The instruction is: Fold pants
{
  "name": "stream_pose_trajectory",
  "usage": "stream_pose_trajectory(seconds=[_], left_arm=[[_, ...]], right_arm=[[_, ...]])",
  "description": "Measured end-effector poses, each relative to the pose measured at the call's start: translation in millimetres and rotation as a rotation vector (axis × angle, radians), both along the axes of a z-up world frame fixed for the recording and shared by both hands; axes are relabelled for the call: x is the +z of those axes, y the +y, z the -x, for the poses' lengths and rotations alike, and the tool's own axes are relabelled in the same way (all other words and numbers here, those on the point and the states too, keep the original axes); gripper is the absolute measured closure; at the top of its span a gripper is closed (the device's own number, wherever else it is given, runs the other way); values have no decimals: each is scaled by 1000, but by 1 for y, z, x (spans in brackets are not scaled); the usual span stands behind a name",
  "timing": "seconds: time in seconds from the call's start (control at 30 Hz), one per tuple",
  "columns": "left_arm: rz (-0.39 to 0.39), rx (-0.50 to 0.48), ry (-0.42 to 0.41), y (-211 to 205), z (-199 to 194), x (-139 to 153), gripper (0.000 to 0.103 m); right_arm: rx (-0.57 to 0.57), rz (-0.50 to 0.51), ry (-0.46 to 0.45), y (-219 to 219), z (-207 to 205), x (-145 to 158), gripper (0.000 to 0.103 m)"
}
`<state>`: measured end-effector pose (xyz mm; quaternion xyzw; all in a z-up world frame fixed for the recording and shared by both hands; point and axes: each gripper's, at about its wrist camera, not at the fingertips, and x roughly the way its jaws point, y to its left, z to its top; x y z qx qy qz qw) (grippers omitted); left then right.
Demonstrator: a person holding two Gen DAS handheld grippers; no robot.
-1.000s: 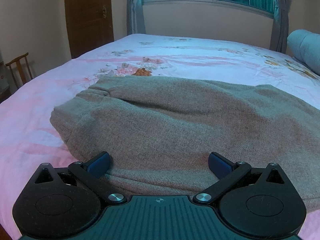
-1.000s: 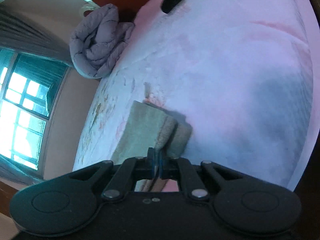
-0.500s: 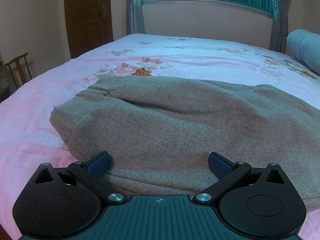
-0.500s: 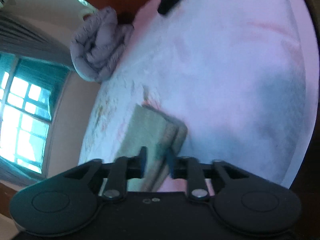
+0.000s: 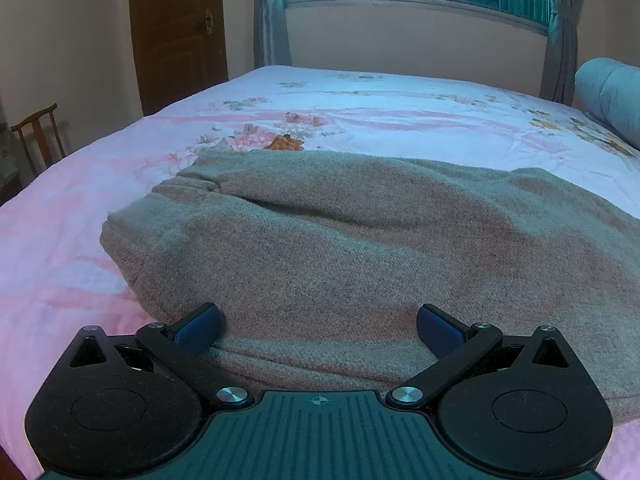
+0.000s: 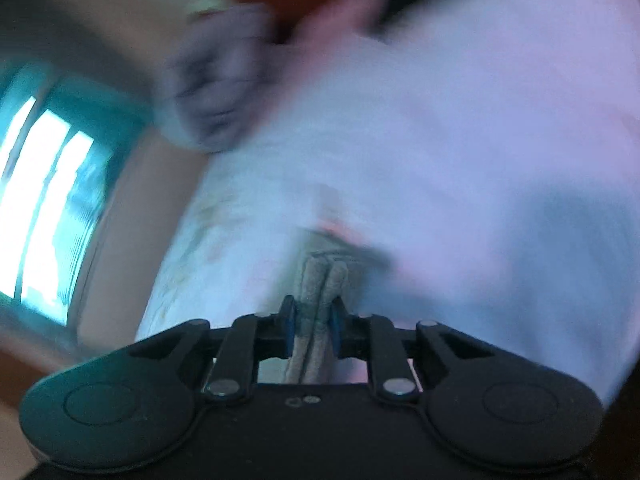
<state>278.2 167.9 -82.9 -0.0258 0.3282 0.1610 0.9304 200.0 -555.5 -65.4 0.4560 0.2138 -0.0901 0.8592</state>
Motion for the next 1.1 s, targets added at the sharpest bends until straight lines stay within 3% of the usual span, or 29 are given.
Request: stream_pose_trajectory(seconds=[0.07,0.13,0.23,0.33,0.37,0.4,0.53,0.6,0.7,0.8,0.93,1.1], left_arm=[[3,1,2,0,0,0,0],[3,1,2,0,0,0,0],[1,2,-4,0,0,0,0],[-2,3,-2,-1,0,0,0],[-2,3,3,-1,0,0,0],[0,1,9,0,-1,1,0],[1,-1,11,1,-2,0,0],[0,1,5,1,-1,0,0],[-7,-8,-7,1,1,1,0],[-13,3,-24,4,8,11,0],[-37,75,-75,24,21,27,0],[93,198,-74,85,27,33,0]], right_arm=[[89,175,-66,11,-9,40,95],[129,232,-135,11,-4,60,96],[115,188,-116,-5,8,41,95],[61,32,59,-24,12,-32,95],[35,-60,85,-28,15,-56,96],[10,-116,29,-29,22,-67,96],[-12,-126,26,-26,24,-64,93],[-33,-141,20,-29,28,-57,84],[-47,27,28,-12,35,-30,84],[63,118,-10,16,25,-5,84],[308,242,-50,91,-26,31,80],[716,249,-124,217,-113,54,72]])
